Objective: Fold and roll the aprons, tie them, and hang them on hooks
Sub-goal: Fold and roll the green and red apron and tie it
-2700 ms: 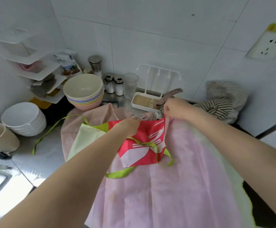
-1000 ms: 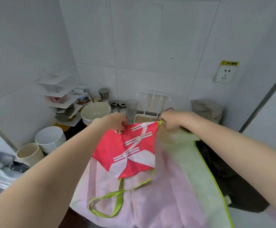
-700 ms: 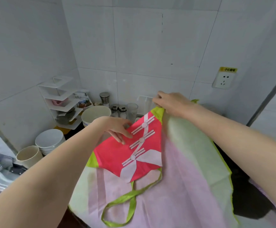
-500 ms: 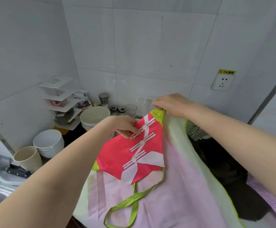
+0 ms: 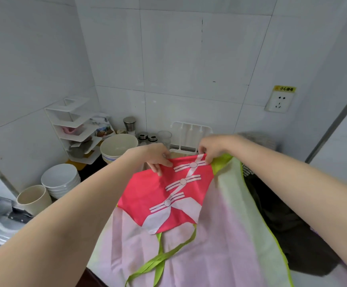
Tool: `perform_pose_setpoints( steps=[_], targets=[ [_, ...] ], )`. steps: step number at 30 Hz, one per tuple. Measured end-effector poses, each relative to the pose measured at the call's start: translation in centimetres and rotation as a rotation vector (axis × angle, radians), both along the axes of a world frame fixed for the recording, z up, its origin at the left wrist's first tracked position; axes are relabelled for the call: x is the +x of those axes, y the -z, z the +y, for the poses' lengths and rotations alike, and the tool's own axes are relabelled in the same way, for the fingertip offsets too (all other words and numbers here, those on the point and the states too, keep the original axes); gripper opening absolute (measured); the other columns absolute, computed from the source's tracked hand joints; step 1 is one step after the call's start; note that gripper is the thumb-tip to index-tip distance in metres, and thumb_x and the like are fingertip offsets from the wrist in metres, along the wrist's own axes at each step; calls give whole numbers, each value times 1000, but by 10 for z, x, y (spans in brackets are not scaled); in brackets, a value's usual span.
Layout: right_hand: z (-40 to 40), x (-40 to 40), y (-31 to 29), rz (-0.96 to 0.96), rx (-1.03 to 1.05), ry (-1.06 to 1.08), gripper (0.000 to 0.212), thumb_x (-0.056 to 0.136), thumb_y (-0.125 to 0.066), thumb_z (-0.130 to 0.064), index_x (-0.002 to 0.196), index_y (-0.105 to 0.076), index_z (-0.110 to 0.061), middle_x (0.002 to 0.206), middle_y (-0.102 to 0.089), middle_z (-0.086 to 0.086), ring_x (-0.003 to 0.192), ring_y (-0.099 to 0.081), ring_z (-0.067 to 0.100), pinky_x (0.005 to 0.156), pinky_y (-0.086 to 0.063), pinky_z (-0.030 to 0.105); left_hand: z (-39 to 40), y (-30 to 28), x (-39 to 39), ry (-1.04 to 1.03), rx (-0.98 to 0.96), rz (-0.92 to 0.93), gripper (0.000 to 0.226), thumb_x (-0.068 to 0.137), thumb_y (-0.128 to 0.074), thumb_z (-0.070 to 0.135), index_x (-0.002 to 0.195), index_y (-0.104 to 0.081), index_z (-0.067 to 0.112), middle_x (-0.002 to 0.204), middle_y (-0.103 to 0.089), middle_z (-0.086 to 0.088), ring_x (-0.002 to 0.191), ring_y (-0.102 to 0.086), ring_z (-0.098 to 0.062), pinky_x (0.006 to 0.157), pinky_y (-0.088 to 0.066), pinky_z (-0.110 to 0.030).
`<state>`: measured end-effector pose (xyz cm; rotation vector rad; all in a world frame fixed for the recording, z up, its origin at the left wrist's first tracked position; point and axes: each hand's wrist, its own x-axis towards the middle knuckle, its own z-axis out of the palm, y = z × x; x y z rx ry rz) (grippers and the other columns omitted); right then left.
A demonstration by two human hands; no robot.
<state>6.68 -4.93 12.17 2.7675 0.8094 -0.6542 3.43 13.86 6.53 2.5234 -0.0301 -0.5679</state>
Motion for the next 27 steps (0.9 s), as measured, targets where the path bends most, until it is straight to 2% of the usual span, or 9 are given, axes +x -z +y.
perform_pose_setpoints(
  steps=[4,7,11,14,16,19,22,24,27],
  targets=[
    [-17,9,-6,43,-351,119,20,84,-68,-19,100,-62,-9,83,-54,2,73,-51,18,58,-40,26,-5,8,-7,75,96,113,18,91,-58,12,75,-49,12,62,-62,-6,43,-61,-4,43,-47,-15],
    [-53,21,-11,19,-254,276,19,85,-64,-12,71,-52,-15,70,-53,0,61,-50,14,49,-42,24,-13,24,-11,109,196,211,13,92,-56,15,93,-51,3,80,-68,-18,44,-61,-7,42,-48,-17],
    [-79,24,-23,301,-254,447,6,92,-51,0,97,-54,-1,88,-62,10,49,-63,9,45,-49,13,-27,34,-1,123,273,182,24,95,-49,21,108,-51,1,103,-68,-23,59,-62,-17,53,-50,-20],
    [-79,26,-25,289,-258,463,15,89,-54,4,104,-55,-1,75,-62,7,36,-56,3,34,-41,11,-29,26,7,103,315,77,25,94,-46,17,110,-53,0,88,-71,-18,44,-59,-11,46,-47,-19],
    [-74,29,-26,167,-154,436,11,85,-60,6,94,-58,-1,58,-63,4,33,-54,3,32,-37,12,-25,20,11,78,360,-32,10,92,-46,14,94,-54,9,71,-68,-10,27,-49,-1,48,-46,-21],
    [-65,41,-31,-54,34,368,15,78,-66,8,75,-57,-4,39,-58,2,35,-56,8,34,-39,15,-27,13,24,25,332,-120,24,89,-55,21,68,-46,14,51,-61,0,26,-48,-1,48,-45,-18],
    [-49,39,-33,-216,106,286,17,74,-66,9,72,-56,-5,56,-60,8,49,-62,17,44,-45,22,-32,9,31,-15,223,-209,31,89,-57,24,62,-46,14,40,-56,6,24,-45,1,40,-42,-16],
    [-44,39,-29,-415,86,180,14,80,-57,5,91,-61,-3,84,-60,15,75,-64,28,60,-43,26,-32,7,32,-51,218,-273,32,91,-53,21,61,-43,15,36,-54,6,23,-42,1,43,-40,-14],
    [-47,48,-10,-634,300,66,35,87,-44,1,121,-49,-5,123,-49,20,114,-52,37,83,-42,35,-22,9,36,-184,171,-308,27,92,-48,16,66,-42,14,27,-46,10,26,-46,2,48,-41,-15]
  ],
)
